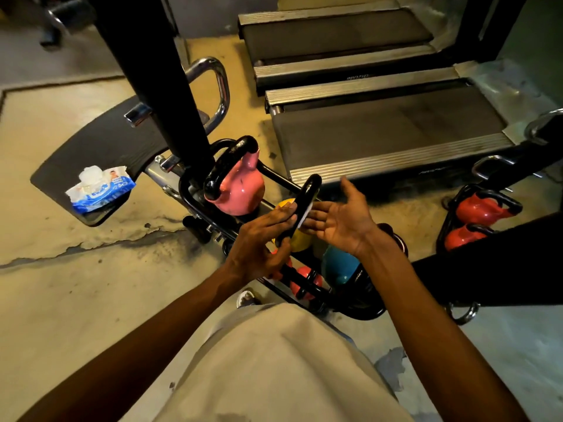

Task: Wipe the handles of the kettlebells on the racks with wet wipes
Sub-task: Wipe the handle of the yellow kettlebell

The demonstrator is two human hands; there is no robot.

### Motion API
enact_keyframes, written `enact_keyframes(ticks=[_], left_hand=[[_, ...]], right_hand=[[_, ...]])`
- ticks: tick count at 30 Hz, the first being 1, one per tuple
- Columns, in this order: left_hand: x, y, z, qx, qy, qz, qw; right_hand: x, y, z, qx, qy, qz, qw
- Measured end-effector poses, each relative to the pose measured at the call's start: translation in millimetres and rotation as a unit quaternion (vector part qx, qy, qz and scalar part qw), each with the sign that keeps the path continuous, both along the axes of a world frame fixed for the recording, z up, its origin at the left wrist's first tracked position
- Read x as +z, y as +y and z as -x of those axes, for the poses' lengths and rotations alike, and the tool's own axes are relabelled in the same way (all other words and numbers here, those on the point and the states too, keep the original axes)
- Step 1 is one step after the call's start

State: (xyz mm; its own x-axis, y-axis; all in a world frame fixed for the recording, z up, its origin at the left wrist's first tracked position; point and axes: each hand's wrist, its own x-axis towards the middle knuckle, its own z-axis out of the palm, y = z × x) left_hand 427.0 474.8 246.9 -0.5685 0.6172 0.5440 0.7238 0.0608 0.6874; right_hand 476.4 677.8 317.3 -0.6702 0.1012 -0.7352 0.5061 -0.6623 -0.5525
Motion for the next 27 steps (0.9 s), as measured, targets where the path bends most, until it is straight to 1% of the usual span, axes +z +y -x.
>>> enact_keyframes(ticks=[2, 5, 6, 7, 10, 12, 13, 16, 17, 18, 21, 23, 25, 27], left_hand=[[3, 1, -1, 0.006, 0.006, 0.012, 1.000], [7, 0, -3, 0.014, 0.011, 0.032, 0.999], [8, 0, -4, 0.015, 0.011, 0.036, 0.999], [9, 1, -5, 0.015, 0.012, 0.036, 0.999], [9, 2, -4, 0.010, 0.018, 0.033, 0.999], [8, 1, -3, 0.002, 0.023, 0.037, 0.999], [8, 1, -2, -0.002, 0.026, 0.041, 0.999], [7, -2, 4, -0.011, 0.045, 0.056, 0.997], [7, -3, 7, -0.018, 0.052, 0.061, 0.997], [8, -4, 11, -0.026, 0.061, 0.067, 0.996], [11, -5, 22, -0.053, 0.082, 0.079, 0.992], [13, -7, 26, -0.069, 0.088, 0.082, 0.990], [14, -8, 31, -0.082, 0.084, 0.085, 0.990], [17, -7, 38, -0.099, 0.077, 0.086, 0.988]], right_hand=[[3, 4, -5, 0.028, -0.015, 0.009, 0.999], [7, 7, -6, -0.052, 0.016, 0.060, 0.997], [6, 4, -4, -0.070, 0.024, 0.065, 0.995], [5, -1, -4, -0.067, 0.026, 0.057, 0.996], [1, -11, -11, 0.024, 0.004, 0.002, 1.000], [0, -5, -17, 0.050, -0.007, -0.008, 0.999], [1, -1, -19, 0.036, -0.001, 0.005, 0.999], [2, -2, -14, -0.061, 0.041, 0.055, 0.996], [1, -7, -11, -0.074, 0.047, 0.056, 0.995], [1, -12, -9, -0.068, 0.047, 0.043, 0.996], [-1, -16, -13, 0.017, 0.018, -0.019, 1.000], [1, -11, -19, 0.043, 0.004, -0.033, 0.999], [6, -11, -18, 0.012, 0.006, -0.038, 0.999], [7, -20, -10, -0.059, 0.028, -0.038, 0.997]])
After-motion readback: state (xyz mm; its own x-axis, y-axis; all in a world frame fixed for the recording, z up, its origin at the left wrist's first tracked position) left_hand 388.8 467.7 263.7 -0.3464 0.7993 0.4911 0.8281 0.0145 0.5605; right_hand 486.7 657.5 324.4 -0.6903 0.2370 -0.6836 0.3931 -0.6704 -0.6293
